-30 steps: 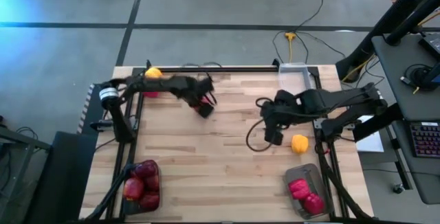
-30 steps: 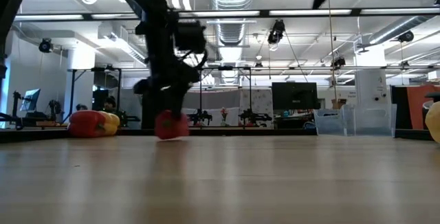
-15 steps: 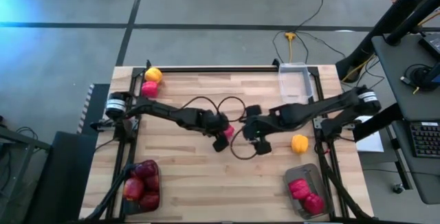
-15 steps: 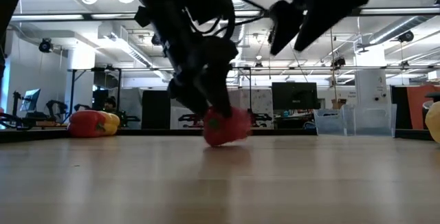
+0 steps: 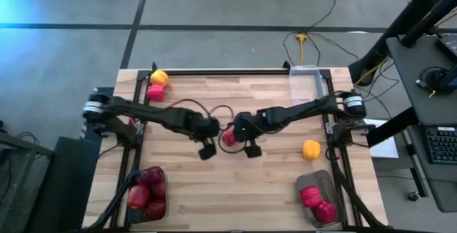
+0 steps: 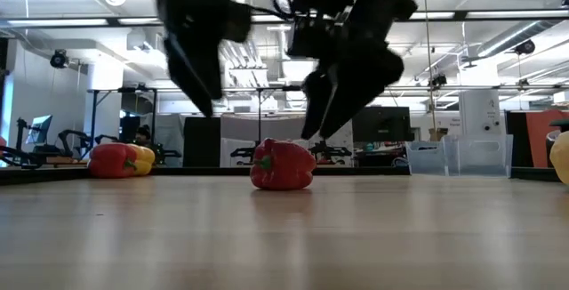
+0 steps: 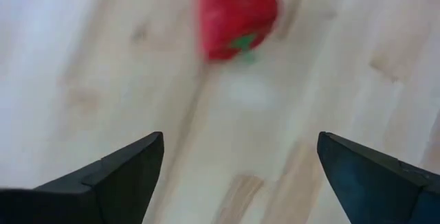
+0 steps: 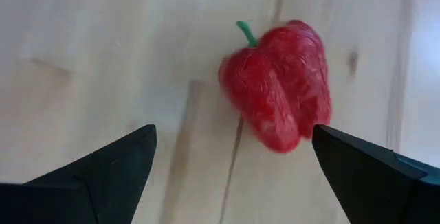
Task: Sort produce into baskets
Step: Put the red bell pepper into the right black bin
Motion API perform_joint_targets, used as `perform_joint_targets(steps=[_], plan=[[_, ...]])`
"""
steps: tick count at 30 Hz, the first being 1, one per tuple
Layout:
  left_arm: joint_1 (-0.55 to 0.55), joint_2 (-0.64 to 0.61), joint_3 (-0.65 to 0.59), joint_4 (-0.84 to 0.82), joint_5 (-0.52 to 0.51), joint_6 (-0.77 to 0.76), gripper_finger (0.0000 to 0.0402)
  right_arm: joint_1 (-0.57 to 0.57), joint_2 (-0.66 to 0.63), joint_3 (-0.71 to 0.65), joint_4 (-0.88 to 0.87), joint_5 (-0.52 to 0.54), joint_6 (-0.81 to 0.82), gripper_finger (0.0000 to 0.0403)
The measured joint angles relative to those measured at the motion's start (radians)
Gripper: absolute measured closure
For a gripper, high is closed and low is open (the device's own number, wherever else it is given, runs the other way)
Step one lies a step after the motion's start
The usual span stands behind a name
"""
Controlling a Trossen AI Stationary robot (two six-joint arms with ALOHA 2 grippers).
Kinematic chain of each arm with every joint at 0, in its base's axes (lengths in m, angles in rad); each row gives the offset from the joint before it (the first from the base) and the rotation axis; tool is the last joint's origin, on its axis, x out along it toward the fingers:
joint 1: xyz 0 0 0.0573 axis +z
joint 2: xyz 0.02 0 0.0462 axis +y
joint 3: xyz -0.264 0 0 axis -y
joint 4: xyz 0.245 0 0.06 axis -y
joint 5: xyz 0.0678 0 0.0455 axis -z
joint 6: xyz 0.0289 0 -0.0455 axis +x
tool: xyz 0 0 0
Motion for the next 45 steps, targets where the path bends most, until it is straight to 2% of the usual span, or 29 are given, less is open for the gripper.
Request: perform_joint_targets(steps=[4, 7, 13, 16, 18, 22, 27, 30, 34, 37, 39, 42, 45], plan=[[-0.025, -0.178, -0.095, -0.040, -0.111, -0.120, 0.0036, -0.026, 0.080, 0.056, 0.012, 0.035, -0.156, 0.0021], [-0.044, -0.307, -0.189, -0.040, -0.180, -0.228, 0.0035, -0.040, 0.139, 0.117, 0.007, 0.040, -0.187, 0.0021], [-0.049, -0.499, -0.330, -0.032, -0.242, -0.338, 0.0035, -0.052, 0.243, 0.201, -0.038, 0.036, -0.113, 0.0033], [-0.049, -0.565, -0.361, -0.004, -0.292, -0.353, 0.0035, -0.053, 0.268, 0.219, -0.047, 0.038, -0.052, 0.0066], [-0.049, -0.598, -0.379, 0.011, -0.368, -0.345, 0.0035, -0.052, 0.273, 0.232, -0.044, 0.040, 0.014, 0.0099], [-0.048, -0.641, -0.404, 0.038, -0.554, -0.308, 0.0035, -0.030, 0.230, 0.253, -0.103, 0.039, 0.157, 0.0163], [-0.048, -0.641, -0.416, 0.051, -0.705, -0.254, 0.0035, 0.057, 0.057, 0.267, -0.363, 0.037, 0.379, 0.0163], [-0.047, -0.620, -0.436, 0.097, -0.770, -0.245, 0.0035, 0.180, -0.073, 0.264, -0.541, 0.047, 0.560, 0.0163], [-0.048, -0.571, -0.475, 0.251, -0.748, -0.151, 0.0035, 0.417, -0.209, 0.263, -0.714, 0.121, 0.885, 0.0163], [-0.043, -0.515, -0.480, 0.347, -0.609, -0.054, 0.0035, 0.576, -0.254, 0.245, -0.837, 0.137, 1.183, 0.0163], [-0.036, -0.478, -0.478, 0.413, -0.557, -0.036, 0.0035, 0.668, -0.274, 0.223, -0.876, 0.142, 1.361, 0.0160], [-0.030, -0.446, -0.476, 0.533, -0.527, 0.035, 0.0035, 0.776, -0.287, 0.167, -0.936, 0.139, 1.553, 0.0146], [-0.021, -0.439, -0.474, 0.613, -0.519, 0.083, 0.0035, 0.842, -0.288, 0.083, -0.906, 0.069, 1.637, 0.0144]])
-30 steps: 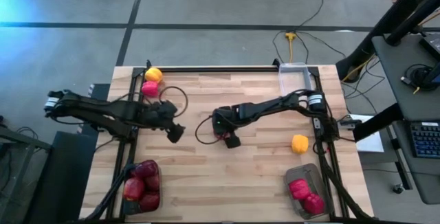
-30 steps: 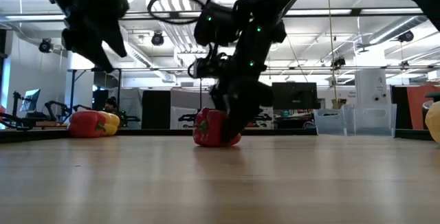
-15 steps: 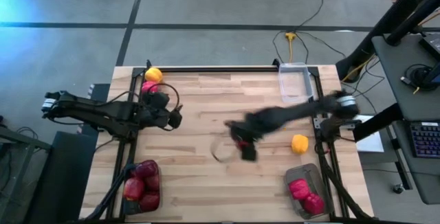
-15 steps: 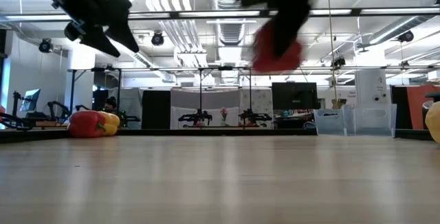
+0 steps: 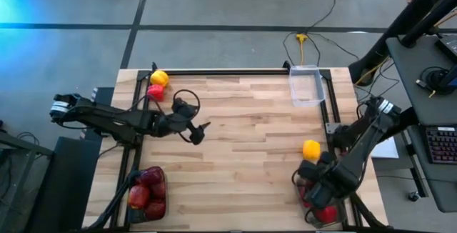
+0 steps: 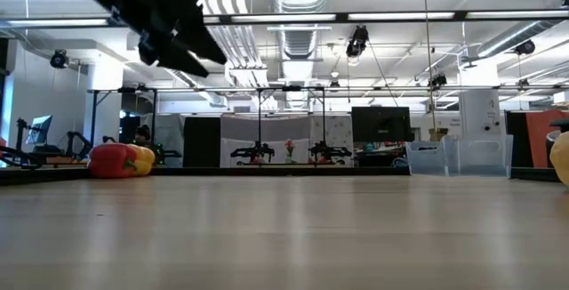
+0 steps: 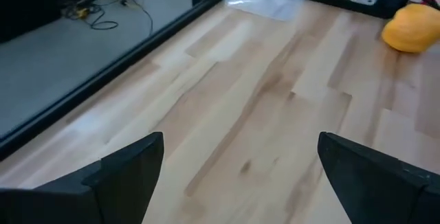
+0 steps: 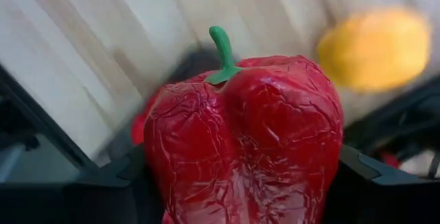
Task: Sort produce into baskets
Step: Put the red bell pepper into the right black bin
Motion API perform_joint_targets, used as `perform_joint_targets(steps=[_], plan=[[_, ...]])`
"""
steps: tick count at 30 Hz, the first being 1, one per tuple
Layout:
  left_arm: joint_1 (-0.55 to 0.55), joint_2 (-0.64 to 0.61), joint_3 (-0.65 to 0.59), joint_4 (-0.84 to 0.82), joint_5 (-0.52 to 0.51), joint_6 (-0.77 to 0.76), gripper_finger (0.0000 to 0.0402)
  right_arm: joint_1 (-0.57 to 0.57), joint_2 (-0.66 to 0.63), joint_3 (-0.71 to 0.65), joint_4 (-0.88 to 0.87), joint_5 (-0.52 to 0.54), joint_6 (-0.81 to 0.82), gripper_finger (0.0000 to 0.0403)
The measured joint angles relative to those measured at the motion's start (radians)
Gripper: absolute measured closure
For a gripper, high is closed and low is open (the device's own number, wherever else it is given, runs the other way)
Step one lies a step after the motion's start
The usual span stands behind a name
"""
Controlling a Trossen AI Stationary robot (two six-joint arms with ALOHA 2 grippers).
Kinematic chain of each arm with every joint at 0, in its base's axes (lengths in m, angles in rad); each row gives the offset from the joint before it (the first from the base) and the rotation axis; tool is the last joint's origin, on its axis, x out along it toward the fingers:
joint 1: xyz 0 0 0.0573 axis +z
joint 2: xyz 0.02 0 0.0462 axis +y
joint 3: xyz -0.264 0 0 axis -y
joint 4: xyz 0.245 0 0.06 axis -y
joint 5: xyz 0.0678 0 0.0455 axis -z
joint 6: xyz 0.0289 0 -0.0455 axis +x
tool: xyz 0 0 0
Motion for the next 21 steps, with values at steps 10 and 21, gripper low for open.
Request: perform_joint_targets(steps=[10, 21], plan=[[0.009, -0.027, 0.000, -0.057, 0.048, -0.069, 0.0035, 0.055, -0.005, -0.213, 0.079, -0.076, 0.044, 0.0127], [0.010, -0.033, 0.000, -0.069, 0.105, -0.125, 0.0035, 0.056, -0.017, -0.299, 0.243, -0.197, 0.105, 0.0054]])
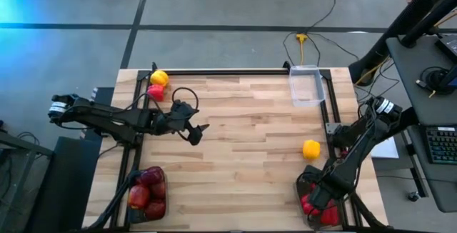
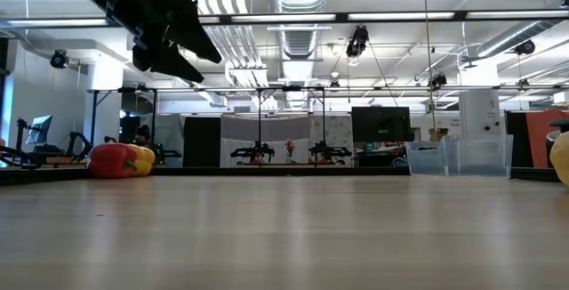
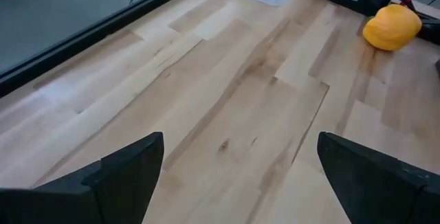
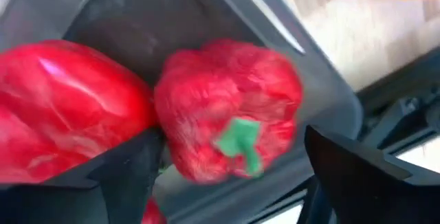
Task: Sort produce into baskets
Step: Put the red bell pepper into the right black bin
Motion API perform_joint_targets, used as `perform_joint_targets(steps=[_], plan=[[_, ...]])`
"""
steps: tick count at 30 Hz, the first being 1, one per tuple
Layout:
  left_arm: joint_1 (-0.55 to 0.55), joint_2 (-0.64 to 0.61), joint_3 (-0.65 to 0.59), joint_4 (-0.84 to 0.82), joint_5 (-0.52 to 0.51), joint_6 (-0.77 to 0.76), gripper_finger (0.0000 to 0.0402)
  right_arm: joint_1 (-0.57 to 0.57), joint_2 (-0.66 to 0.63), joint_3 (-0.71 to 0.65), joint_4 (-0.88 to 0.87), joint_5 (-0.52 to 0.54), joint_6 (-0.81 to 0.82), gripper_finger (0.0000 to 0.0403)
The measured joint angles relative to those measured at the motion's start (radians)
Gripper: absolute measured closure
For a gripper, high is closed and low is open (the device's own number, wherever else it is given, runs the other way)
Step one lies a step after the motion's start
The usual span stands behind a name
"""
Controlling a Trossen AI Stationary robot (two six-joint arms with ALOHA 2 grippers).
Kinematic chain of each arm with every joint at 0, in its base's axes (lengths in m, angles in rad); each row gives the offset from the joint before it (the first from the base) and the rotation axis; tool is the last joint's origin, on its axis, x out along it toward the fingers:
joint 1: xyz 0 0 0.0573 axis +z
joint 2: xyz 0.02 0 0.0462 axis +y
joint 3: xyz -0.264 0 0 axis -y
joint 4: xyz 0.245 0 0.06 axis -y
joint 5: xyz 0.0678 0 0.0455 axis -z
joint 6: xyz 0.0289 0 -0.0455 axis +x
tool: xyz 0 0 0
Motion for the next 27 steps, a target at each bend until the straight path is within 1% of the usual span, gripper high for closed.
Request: perform_joint_targets(steps=[4, 7, 9, 11, 13, 15, 17, 21, 23, 25, 27], plan=[[0.037, -0.002, 0.000, -0.035, 0.004, -0.003, 0.0035, -0.009, -0.011, 0.085, -0.099, 0.022, -0.007, 0.0041], [0.093, -0.008, 0.000, -0.085, 0.011, -0.017, 0.0035, -0.014, -0.012, 0.180, -0.212, 0.072, -0.009, 0.0040], [0.147, -0.012, 0.000, -0.134, 0.027, -0.038, 0.0035, -0.019, -0.012, 0.249, -0.283, 0.155, 0.007, 0.0040], [0.222, -0.013, 0.000, -0.199, 0.048, -0.072, 0.0037, -0.034, -0.012, 0.312, -0.336, 0.280, 0.031, 0.0040], [0.318, -0.014, 0.000, -0.259, 0.092, -0.105, 0.0039, -0.057, -0.012, 0.362, -0.372, 0.410, 0.048, 0.0039], [0.422, -0.011, 0.000, -0.321, 0.138, -0.132, 0.0041, -0.092, -0.013, 0.396, -0.396, 0.509, 0.037, 0.0039], [0.527, -0.002, 0.000, -0.387, 0.162, -0.133, 0.0041, -0.142, -0.018, 0.415, -0.399, 0.574, -0.031, 0.0039], [0.710, 0.012, 0.000, -0.491, 0.165, -0.108, 0.0041, -0.284, -0.020, 0.428, -0.382, 0.627, -0.263, 0.0039], [0.768, 0.011, 0.000, -0.509, 0.171, -0.102, 0.0041, -0.357, -0.020, 0.426, -0.335, 0.676, -0.394, 0.0039], [0.808, 0.009, 0.000, -0.519, 0.184, -0.109, 0.0041, -0.422, -0.021, 0.419, -0.253, 0.736, -0.527, 0.0039], [0.833, 0.009, 0.000, -0.518, 0.170, -0.135, 0.0041, -0.483, -0.017, 0.416, -0.145, 0.778, -0.680, 0.0039]])
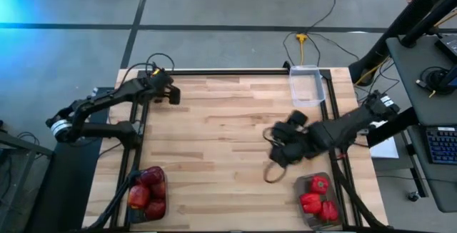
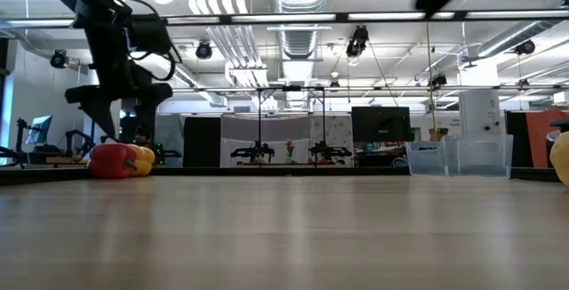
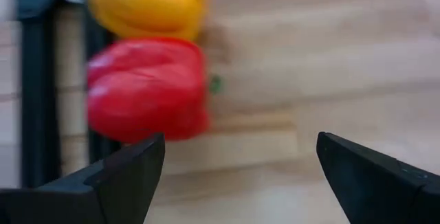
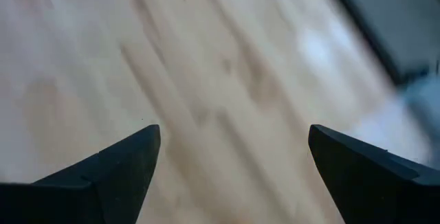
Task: Sort produce into baskets
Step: Put the red bell pepper into the right black bin
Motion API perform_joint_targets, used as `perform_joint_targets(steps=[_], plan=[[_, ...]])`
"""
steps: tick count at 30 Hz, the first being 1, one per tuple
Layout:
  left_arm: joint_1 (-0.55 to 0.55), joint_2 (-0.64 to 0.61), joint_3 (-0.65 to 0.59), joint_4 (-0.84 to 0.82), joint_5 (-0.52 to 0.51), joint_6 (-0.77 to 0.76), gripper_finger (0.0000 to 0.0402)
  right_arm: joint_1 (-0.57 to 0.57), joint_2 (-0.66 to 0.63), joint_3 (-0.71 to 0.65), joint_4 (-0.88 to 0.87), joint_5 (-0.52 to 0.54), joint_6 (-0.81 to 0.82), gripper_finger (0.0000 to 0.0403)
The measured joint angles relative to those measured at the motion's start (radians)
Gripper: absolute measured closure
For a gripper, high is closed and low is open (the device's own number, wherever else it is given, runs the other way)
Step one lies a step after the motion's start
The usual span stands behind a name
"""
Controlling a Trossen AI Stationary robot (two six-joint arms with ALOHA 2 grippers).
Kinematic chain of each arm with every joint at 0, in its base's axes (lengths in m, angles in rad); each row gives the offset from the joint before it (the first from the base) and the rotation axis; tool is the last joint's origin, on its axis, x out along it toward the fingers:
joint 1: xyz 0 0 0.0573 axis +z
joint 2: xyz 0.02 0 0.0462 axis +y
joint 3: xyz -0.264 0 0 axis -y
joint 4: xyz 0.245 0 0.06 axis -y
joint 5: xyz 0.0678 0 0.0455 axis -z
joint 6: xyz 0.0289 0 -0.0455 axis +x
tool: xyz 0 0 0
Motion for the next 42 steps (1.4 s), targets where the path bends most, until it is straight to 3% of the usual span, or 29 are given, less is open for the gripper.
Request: perform_joint_targets(steps=[3, 7, 10, 15, 23, 35, 42], plan=[[0.016, 0.000, 0.000, -0.002, -0.101, -0.059, 0.0042, -0.094, 0.001, 0.000, 0.147, 0.006, -0.224, 0.0039], [0.028, 0.003, 0.000, -0.026, -0.248, -0.105, 0.0042, -0.228, 0.001, -0.001, 0.313, -0.123, -0.453, 0.0039], [0.054, 0.022, -0.002, -0.032, -0.224, -0.123, 0.0042, -0.294, 0.001, -0.001, 0.356, -0.219, -0.541, 0.0039], [0.113, 0.102, -0.008, 0.022, -0.201, -0.062, 0.0042, -0.335, 0.002, -0.007, 0.356, -0.251, -0.629, 0.0039], [0.182, 0.204, -0.002, 0.090, -0.150, -0.006, 0.0040, -0.350, 0.002, -0.050, 0.413, -0.308, -0.658, 0.0039], [0.188, 0.217, -0.008, 0.061, -0.075, -0.007, 0.0018, -0.370, 0.000, -0.070, 0.453, -0.308, -0.661, 0.0039], [0.215, 0.253, -0.008, 0.078, -0.089, -0.024, 0.0005, -0.379, 0.000, -0.070, 0.458, -0.311, -0.658, 0.0039]])
